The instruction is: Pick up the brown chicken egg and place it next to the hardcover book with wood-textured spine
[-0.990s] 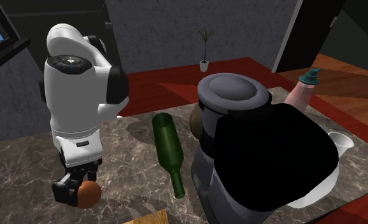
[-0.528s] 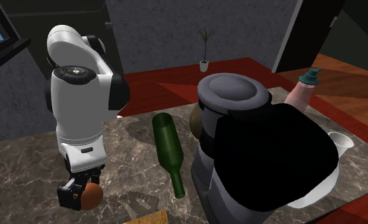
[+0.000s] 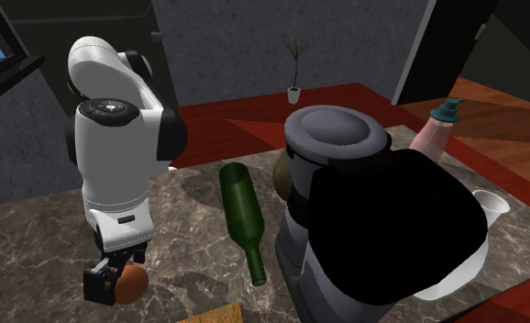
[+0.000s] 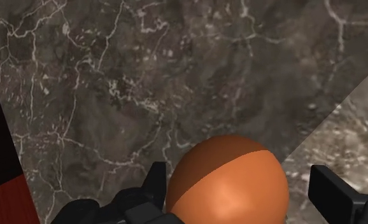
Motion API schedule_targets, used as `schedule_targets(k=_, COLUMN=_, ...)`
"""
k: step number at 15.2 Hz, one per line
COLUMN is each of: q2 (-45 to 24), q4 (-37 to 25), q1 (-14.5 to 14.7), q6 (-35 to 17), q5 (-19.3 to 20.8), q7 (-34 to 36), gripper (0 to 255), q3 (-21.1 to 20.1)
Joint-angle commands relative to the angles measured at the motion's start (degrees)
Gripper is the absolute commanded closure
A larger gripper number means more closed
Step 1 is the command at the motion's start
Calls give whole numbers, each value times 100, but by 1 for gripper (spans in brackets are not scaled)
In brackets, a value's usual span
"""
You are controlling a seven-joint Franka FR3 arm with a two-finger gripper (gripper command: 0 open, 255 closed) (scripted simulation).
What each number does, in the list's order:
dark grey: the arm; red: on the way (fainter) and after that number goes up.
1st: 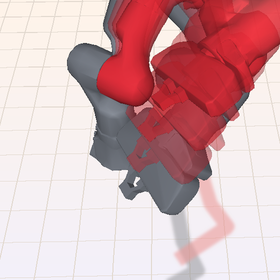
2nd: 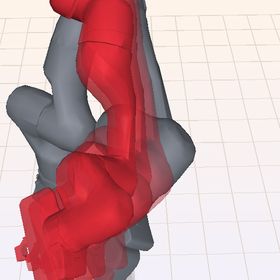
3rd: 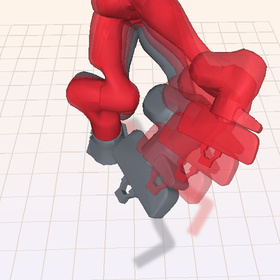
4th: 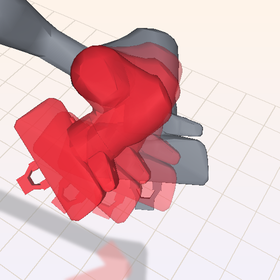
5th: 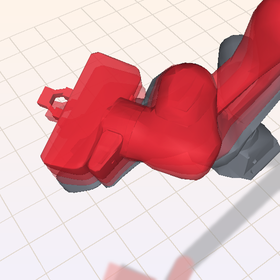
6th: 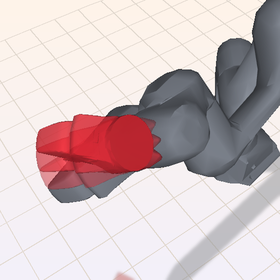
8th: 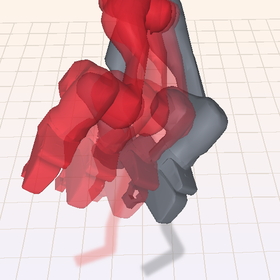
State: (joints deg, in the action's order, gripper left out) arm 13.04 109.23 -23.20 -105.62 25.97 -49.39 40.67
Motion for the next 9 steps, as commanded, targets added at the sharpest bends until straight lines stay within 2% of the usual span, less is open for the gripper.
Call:
schedule_targets(k=1, q2=-2, q4=4, q1=0, q6=4, q5=0, q7=1, gripper=0, q3=0)
schedule_targets(k=3, q2=-18, q4=2, q1=0, q6=-10, q5=-8, q7=-5, gripper=0, q3=9)
schedule_targets(k=7, q2=23, q4=-635, q1=86, q6=704, q5=-54, q7=-32, gripper=0, q3=-193)
schedule_targets(k=9, q2=24, q4=-634, q1=85, q6=704, q5=-54, q7=-32, gripper=0, q3=-194)
